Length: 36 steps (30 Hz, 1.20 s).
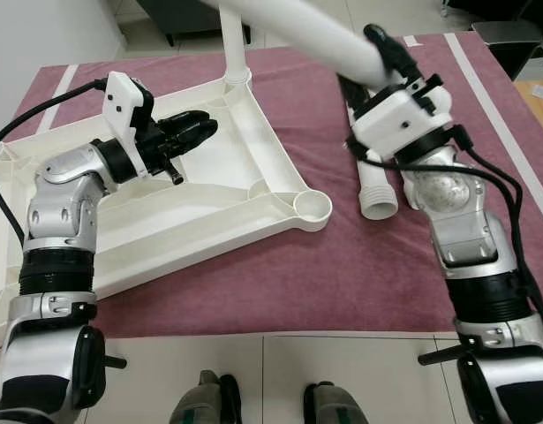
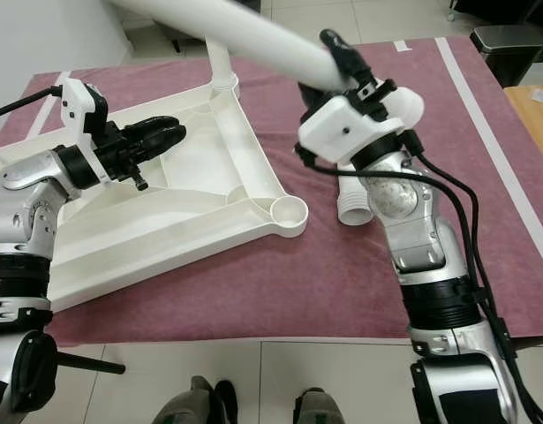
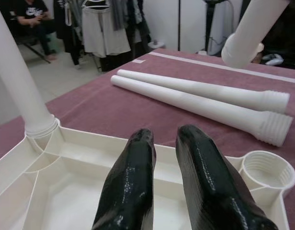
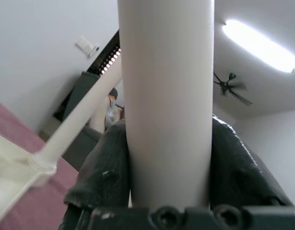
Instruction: Building children table
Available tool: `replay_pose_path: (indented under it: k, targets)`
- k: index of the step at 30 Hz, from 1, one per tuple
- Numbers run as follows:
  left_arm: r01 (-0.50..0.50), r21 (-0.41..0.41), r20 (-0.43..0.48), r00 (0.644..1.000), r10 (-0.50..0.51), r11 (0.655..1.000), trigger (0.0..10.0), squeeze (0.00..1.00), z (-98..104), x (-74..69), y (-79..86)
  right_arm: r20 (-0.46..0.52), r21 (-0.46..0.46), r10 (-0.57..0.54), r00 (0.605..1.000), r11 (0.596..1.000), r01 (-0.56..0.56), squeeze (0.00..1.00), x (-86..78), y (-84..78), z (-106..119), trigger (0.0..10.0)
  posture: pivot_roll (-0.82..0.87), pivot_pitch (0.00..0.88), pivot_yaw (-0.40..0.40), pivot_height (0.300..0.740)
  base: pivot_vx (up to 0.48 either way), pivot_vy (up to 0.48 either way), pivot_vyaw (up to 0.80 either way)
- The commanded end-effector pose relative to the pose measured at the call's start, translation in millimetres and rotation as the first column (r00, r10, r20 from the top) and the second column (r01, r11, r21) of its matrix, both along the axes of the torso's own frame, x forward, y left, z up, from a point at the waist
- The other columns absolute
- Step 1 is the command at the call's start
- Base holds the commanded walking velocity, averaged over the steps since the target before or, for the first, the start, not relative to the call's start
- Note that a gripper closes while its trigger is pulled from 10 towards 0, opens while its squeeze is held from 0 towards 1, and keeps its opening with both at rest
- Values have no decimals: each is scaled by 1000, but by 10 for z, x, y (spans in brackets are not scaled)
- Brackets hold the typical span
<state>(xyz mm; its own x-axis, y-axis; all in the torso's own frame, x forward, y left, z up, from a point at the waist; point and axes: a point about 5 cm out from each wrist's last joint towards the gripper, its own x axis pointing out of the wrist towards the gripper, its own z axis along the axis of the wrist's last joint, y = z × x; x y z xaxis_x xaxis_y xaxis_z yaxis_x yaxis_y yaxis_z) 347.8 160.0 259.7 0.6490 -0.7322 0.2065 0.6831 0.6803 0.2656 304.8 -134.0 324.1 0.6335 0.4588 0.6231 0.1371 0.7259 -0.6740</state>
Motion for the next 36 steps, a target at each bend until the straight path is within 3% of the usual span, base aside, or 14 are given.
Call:
replay_pose_path:
  k: [1, 2, 3, 4, 6, 7, 8, 13, 14, 17, 22, 29, 34, 36]
  targets:
    - [-156, -47, -27, 988, 154, 987, 10000, 0, -65, 35, 19, 22, 95, 76, 997, 992, -77, 0, -81, 35, 199, 10000, -78, 134, 136, 740, 0, 0, 0]
    - [-125, -50, -37, 992, 123, 991, 10000, 0, -91, 21, -56, 0, 170, 117, 993, 979, -115, 0, -94, 28, 271, 10000, -80, 132, 134, 740, 0, 0, 0]
    - [-125, -50, -37, 992, 123, 991, 10000, 0, -91, 21, -56, 0, 170, 117, 993, 979, -115, 0, -94, 28, 271, 10000, -80, 132, 134, 740, 0, 0, 0]
    - [-79, -43, -45, 996, 77, 996, 10000, 204, -117, 1, -145, -35, 234, 163, 986, 961, -150, 0, -106, 12, 323, 10000, -79, 130, 133, 740, 0, 0, 0]
    - [-49, -38, -48, 998, 47, 998, 10000, 204, -132, -10, -198, -58, 270, 194, 979, 947, -172, 0, -112, 2, 348, 10000, -79, 130, 133, 740, 0, 0, 0]
    - [-6, -33, -60, 998, 4, 999, 10000, 1000, -156, -25, -269, -86, 299, 237, 968, 933, -202, 0, -131, 0, 366, 10000, -81, 128, 132, 740, 0, 0, 0]
    - [-6, -33, -60, 998, 4, 999, 10000, 1000, -156, -25, -269, -86, 299, 237, 968, 933, -202, 0, -131, 0, 366, 10000, -81, 128, 132, 740, 0, 0, 0]
    - [171, 74, -94, 982, -163, 983, 10000, 1000, -321, -131, -587, -251, 378, 399, 882, 879, -290, 0, -176, 23, 254, 10000, -89, 131, 131, 740, 0, 0, 0]
    - [190, 102, -102, 978, -180, 977, 10000, 0, -370, -151, -657, -290, 408, 431, 855, 863, -297, 0, -191, 34, 191, 10000, -93, 132, 130, 740, 0, 0, 0]
    - [198, 125, -109, 977, -185, 972, 10000, 0, -417, -167, -718, -322, 436, 460, 827, 848, -302, 0, -208, 48, 134, 10000, -93, 132, 130, 740, 0, 0, 0]
    - [195, 249, -132, 977, -167, 949, 10000, 0, -625, -184, -934, -409, 529, 495, 766, 813, -244, 0, -249, 98, -129, 10000, -94, 137, 128, 740, 0, 0, 0]
    - [205, 309, -153, 975, -164, 929, 10000, 0, -730, -220, -953, -424, 539, 495, 759, 811, -227, 0, -271, 87, -148, 10000, -98, 142, 131, 740, 0, 0, 0]
    - [210, 421, -218, 968, -127, 883, 10000, 0, -902, -235, -885, -404, 562, 503, 764, 796, -226, 0, -327, 67, -144, 10000, -94, 142, 129, 740, 0, 0, 0]
    - [209, 431, -221, 968, -122, 878, 10000, 0, -914, -230, -878, -402, 566, 509, 761, 792, -230, 0, -334, 76, -145, 10000, -94, 142, 129, 740, 0, 0, 0]
